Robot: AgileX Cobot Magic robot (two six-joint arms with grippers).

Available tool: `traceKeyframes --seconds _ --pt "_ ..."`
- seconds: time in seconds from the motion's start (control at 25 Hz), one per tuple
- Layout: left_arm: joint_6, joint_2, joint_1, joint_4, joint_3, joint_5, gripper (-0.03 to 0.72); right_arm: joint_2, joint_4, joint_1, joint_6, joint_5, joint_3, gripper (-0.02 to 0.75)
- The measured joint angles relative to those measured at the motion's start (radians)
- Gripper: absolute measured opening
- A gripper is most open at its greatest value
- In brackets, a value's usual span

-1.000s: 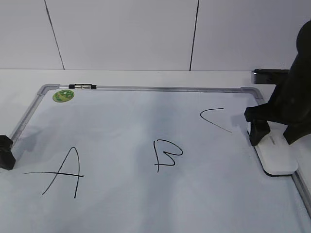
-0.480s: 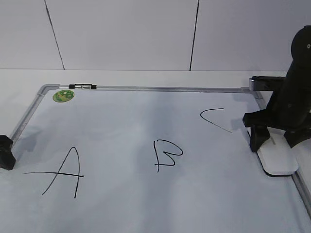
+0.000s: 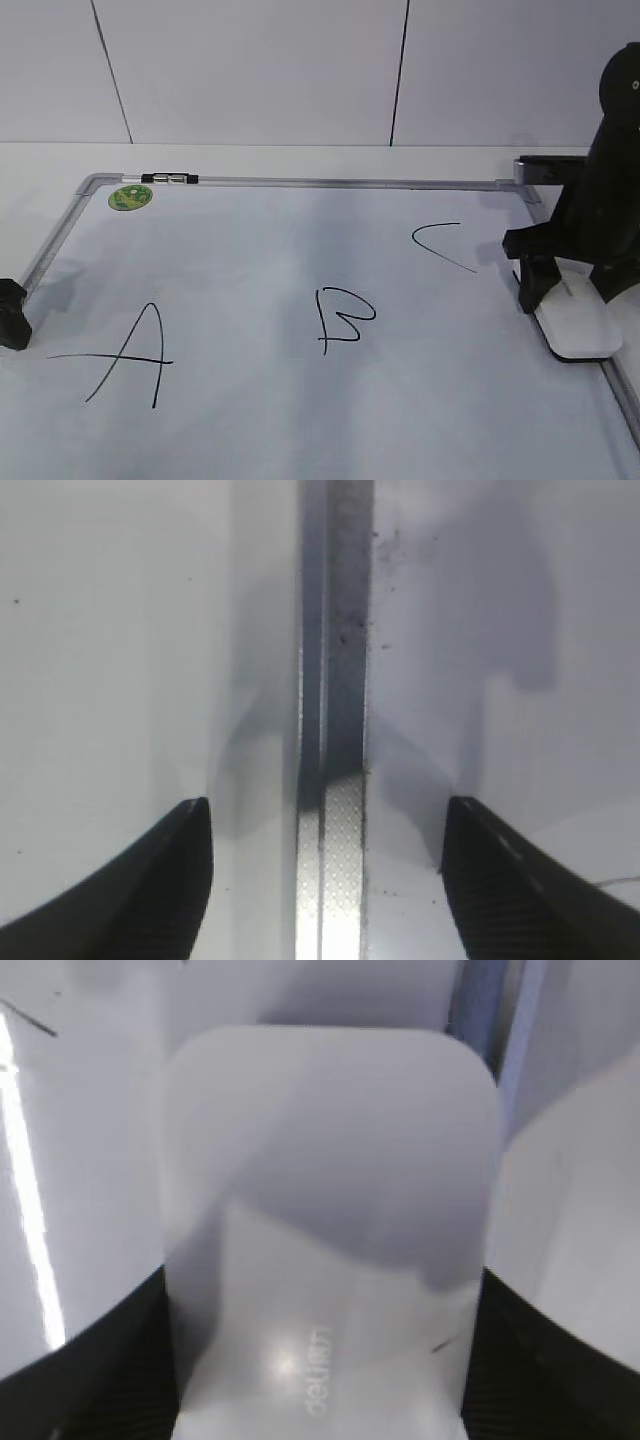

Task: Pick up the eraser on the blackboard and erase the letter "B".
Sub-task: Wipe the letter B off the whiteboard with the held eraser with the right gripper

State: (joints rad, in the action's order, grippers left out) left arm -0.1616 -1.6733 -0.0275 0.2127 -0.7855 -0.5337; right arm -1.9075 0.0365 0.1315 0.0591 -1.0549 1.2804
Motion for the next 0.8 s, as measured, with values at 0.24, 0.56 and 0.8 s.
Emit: traceKeyframes --seconds 0.24,0.56,0.8 --pt "0.000 0.000 0.000 0.000 0.000 0.000 0.540 0.047 -0.014 0.096 0.000 -0.032 0.106 0.553" --pt "0.000 0.000 0.000 0.003 0.000 -0.004 0.540 0.048 0.001 0.244 0.000 -0.051 0.221 0.553" --pt "0.000 0.000 0.000 0.010 0.000 -0.016 0.526 0.024 0.042 0.293 0.001 -0.053 0.231 0.552"
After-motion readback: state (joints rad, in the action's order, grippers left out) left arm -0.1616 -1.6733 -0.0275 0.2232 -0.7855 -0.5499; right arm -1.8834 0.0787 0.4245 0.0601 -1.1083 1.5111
